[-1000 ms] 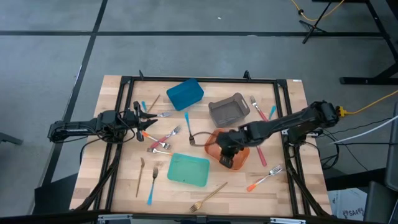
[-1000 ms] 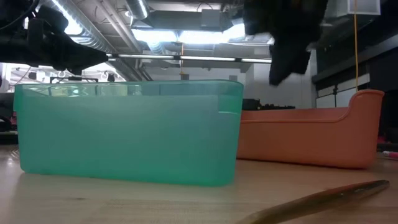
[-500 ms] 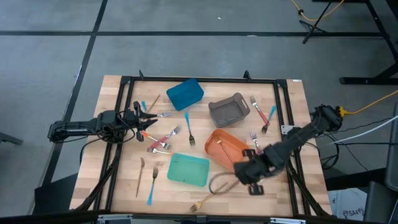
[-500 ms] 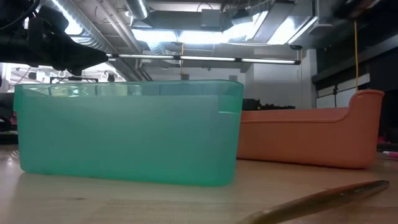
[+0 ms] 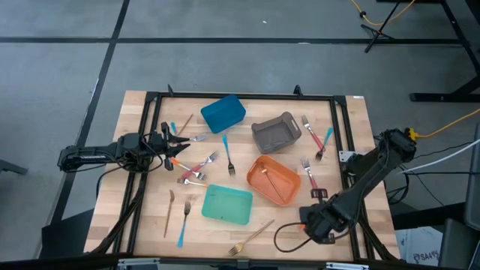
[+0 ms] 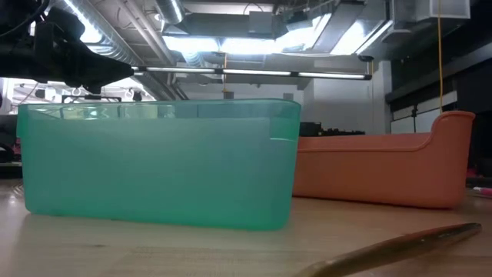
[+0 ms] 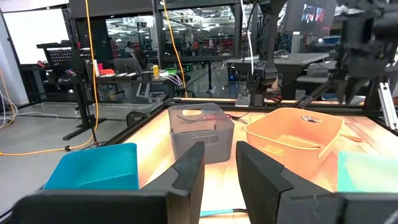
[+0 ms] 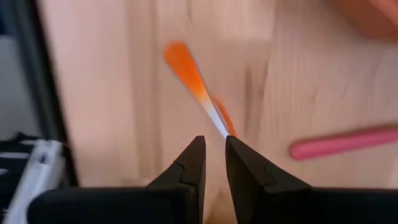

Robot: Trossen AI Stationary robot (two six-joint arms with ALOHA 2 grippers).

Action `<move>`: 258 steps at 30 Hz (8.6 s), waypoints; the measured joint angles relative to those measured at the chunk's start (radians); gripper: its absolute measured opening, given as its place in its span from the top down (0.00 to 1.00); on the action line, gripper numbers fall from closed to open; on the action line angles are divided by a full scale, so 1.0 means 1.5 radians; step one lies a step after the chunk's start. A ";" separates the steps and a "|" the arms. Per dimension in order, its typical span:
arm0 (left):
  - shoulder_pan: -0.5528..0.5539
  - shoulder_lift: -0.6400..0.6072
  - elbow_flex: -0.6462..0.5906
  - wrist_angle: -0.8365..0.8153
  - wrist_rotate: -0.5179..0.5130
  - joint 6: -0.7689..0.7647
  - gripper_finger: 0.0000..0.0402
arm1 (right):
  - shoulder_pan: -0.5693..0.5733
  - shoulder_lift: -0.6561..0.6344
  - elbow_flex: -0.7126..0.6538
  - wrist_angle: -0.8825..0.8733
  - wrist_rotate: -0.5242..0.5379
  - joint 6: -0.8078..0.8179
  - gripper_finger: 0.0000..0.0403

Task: Sort silverware by color (type)
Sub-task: Put the orange fork into the green bin

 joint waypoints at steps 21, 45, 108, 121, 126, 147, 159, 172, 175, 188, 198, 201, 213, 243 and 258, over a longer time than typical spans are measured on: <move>0.000 0.000 0.000 0.000 0.000 -0.002 0.79 | 0.007 0.000 -0.163 0.032 -0.114 0.008 0.87; 0.000 0.000 0.000 0.000 0.000 -0.002 0.79 | 0.007 0.000 -0.163 0.078 -0.056 -0.045 0.87; 0.000 0.000 0.000 0.000 0.000 -0.002 0.79 | 0.006 0.001 -0.034 -0.029 0.017 -0.018 1.00; 0.000 0.000 0.000 0.000 0.000 -0.002 0.79 | -0.080 0.001 0.092 -0.052 0.021 -0.047 1.00; 0.000 0.000 0.000 0.000 0.000 -0.002 0.79 | -0.122 0.001 0.135 -0.042 0.022 -0.097 1.00; 0.000 0.000 0.000 0.032 0.000 -0.029 0.79 | -0.307 0.001 0.159 0.325 0.073 -0.448 1.00; 0.000 0.000 0.000 0.105 0.005 -0.045 0.79 | -0.367 0.001 0.159 0.487 0.072 -0.631 1.00; -0.045 0.034 0.000 0.251 0.120 -0.102 0.79 | -0.397 0.001 0.159 0.565 0.083 -0.690 1.00; -0.068 0.070 0.000 0.291 0.105 -0.101 0.79 | -0.401 0.001 0.159 0.564 0.099 -0.690 1.00; -0.120 0.286 0.026 0.458 0.064 -0.099 0.79 | -0.404 0.001 0.159 0.564 0.157 -0.688 1.00; -0.143 0.461 0.138 0.460 0.057 -0.037 0.79 | -0.404 0.001 0.159 0.564 0.159 -0.688 1.00; -0.153 0.509 0.172 0.460 0.057 -0.007 0.79 | -0.404 0.001 0.159 0.564 0.159 -0.688 1.00; -0.181 0.659 0.298 0.460 0.055 0.070 0.79 | -0.404 0.001 0.159 0.564 0.198 -0.668 1.00; -0.180 0.798 0.432 0.460 0.051 0.106 0.79 | -0.404 0.001 0.158 0.566 0.212 -0.665 1.00; -0.180 0.798 0.434 0.460 0.052 0.128 0.79 | -0.404 0.002 0.158 0.641 0.211 -0.665 1.00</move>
